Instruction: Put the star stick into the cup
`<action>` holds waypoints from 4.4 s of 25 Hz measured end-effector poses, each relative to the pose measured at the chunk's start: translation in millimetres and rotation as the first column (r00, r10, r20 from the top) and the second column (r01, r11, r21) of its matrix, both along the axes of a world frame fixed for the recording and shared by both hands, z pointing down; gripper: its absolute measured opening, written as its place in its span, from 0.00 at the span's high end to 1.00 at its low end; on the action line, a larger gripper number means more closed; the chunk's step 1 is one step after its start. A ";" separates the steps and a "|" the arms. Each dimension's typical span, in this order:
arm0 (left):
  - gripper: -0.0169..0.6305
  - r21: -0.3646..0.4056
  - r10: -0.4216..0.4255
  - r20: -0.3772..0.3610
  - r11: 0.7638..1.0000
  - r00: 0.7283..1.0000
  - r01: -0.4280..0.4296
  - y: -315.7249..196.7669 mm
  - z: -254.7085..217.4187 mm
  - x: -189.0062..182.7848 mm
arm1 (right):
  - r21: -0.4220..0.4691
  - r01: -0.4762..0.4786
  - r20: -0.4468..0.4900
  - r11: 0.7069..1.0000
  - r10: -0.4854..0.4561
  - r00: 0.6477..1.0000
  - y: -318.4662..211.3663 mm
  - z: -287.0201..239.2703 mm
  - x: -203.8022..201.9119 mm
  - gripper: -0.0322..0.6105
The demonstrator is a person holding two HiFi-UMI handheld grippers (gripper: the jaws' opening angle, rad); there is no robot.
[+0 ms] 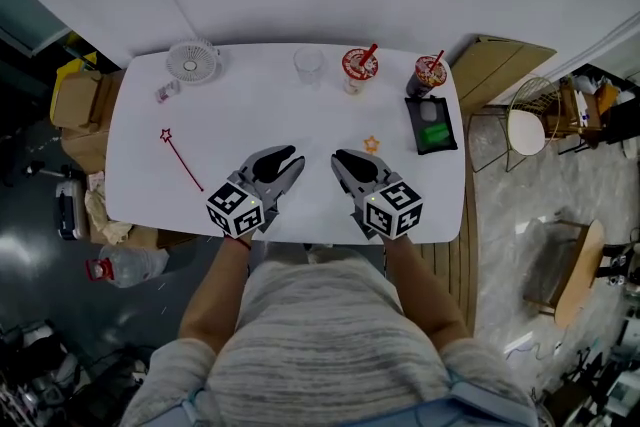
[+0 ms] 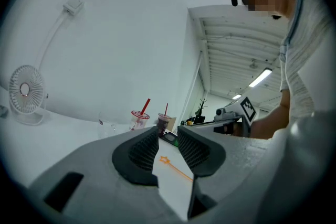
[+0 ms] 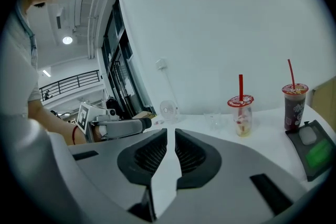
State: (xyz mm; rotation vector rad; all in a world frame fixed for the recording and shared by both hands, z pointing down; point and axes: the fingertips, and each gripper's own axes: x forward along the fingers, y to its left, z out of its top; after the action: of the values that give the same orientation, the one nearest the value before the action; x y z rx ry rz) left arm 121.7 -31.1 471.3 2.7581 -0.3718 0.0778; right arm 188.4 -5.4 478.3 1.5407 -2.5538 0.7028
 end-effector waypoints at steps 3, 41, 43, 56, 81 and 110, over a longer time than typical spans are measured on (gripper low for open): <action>0.79 -0.031 0.007 0.009 0.999 1.000 -0.006 -8.0 11.8 2.5 | -0.039 -0.022 -0.009 0.999 0.021 1.000 -3.9 13.2 5.1 0.93; 0.79 -0.223 0.071 0.113 0.974 0.991 -0.045 -2.7 102.2 -15.5 | -0.477 -0.432 -0.345 0.766 0.289 0.893 17.9 181.0 119.8 0.80; 0.79 -0.225 0.071 0.114 0.973 0.991 -0.044 -1.7 103.5 -16.8 | -0.493 -0.441 -0.361 0.750 0.285 0.888 16.5 186.6 122.4 0.80; 0.79 -0.241 0.059 0.113 0.970 0.992 -0.030 -7.0 106.6 -24.6 | -0.516 -0.509 -0.475 0.689 0.264 0.839 11.9 197.9 132.1 0.83; 0.79 -0.248 0.061 0.109 0.968 0.992 -0.033 -11.3 108.7 -29.3 | -0.499 -0.469 -0.572 0.728 0.130 0.810 6.9 198.6 121.2 0.92; 0.79 -0.239 0.018 0.095 0.971 0.995 0.005 -29.7 94.4 -42.4 | -0.185 -0.341 -0.273 0.922 0.285 0.919 -113.1 58.2 78.7 0.92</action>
State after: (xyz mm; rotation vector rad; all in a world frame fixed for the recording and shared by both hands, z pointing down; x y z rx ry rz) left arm 79.4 -60.8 565.7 2.5224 -0.3535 0.2429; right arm 267.0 -118.4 536.5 1.8464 -1.9953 0.7547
